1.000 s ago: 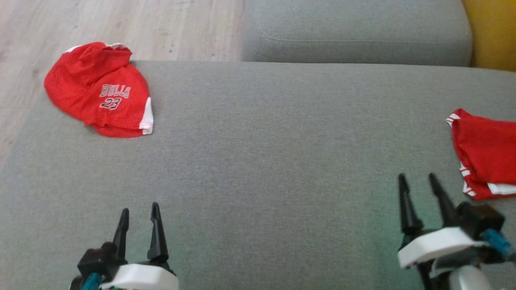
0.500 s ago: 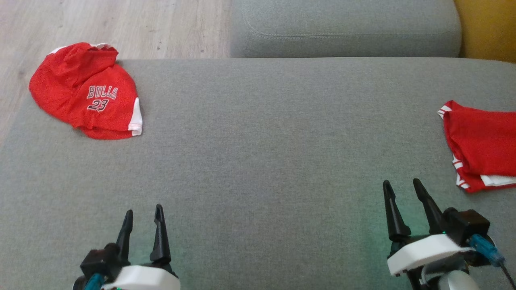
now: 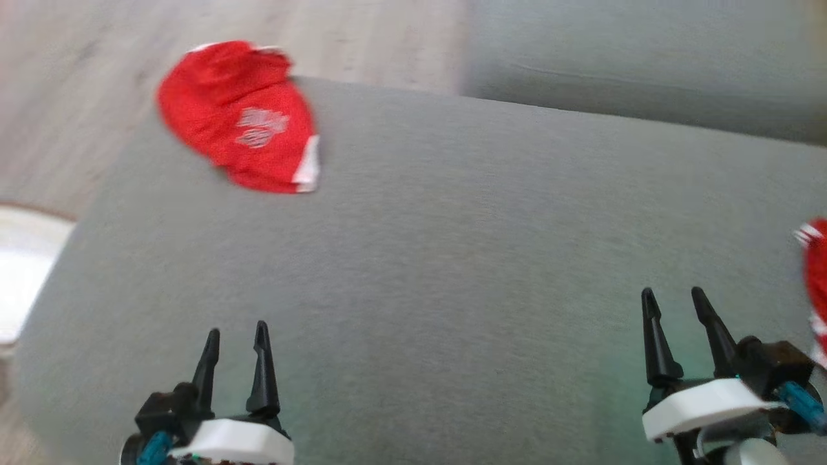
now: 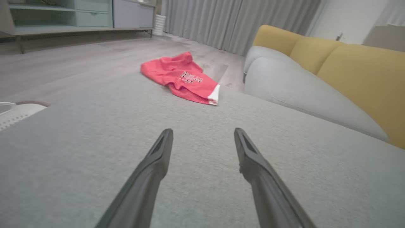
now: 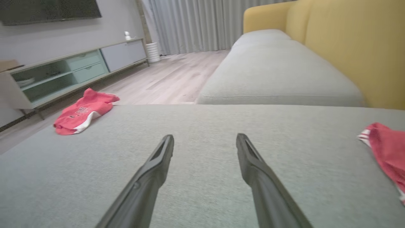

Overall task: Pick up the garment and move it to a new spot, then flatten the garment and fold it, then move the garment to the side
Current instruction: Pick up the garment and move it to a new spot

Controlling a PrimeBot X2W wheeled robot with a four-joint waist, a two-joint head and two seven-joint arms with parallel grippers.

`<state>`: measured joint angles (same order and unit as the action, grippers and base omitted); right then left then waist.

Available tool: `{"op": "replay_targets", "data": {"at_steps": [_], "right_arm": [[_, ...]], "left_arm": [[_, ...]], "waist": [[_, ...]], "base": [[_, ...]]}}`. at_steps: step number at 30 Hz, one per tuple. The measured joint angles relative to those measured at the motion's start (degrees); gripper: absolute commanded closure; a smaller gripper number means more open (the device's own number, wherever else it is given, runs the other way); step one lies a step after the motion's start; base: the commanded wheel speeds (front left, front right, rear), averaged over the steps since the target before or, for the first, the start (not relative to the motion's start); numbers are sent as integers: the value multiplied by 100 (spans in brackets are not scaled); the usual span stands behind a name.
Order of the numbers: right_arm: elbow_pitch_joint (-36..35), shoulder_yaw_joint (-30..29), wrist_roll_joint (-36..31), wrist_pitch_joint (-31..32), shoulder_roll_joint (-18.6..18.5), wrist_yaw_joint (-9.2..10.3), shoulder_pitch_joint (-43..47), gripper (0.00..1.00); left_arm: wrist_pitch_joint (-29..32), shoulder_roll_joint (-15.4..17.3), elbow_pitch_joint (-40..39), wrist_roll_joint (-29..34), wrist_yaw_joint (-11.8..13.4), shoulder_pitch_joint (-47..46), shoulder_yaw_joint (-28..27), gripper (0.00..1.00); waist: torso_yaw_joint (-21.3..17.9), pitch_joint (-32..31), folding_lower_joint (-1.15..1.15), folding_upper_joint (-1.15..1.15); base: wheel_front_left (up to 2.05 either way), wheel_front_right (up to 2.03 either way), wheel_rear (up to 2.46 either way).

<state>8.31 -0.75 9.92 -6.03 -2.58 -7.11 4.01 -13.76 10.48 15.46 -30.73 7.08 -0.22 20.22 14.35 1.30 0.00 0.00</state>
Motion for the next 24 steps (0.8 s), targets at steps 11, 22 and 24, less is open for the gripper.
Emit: {"op": "replay_targets", "data": {"at_steps": [11,22,24], "right_arm": [[-63,649,18,151,4,0,-225,0],[-242,864,-308,397,-1,0,-886,0],[-431,715,-455,495,-1,0,-1049,0]], "left_arm": [[-3,231,-725,-63,310,400,-547,0],[292,1326,-1662,-107,343,583,-1388,0],[506,1530,-1790,-104,289,234,-1437,0]], "waist": [[1550,-42,0,0],[1708,326,0,0],[1703,429,0,0]], "base": [[0,0,0],[0,0,0],[0,0,0]]}}
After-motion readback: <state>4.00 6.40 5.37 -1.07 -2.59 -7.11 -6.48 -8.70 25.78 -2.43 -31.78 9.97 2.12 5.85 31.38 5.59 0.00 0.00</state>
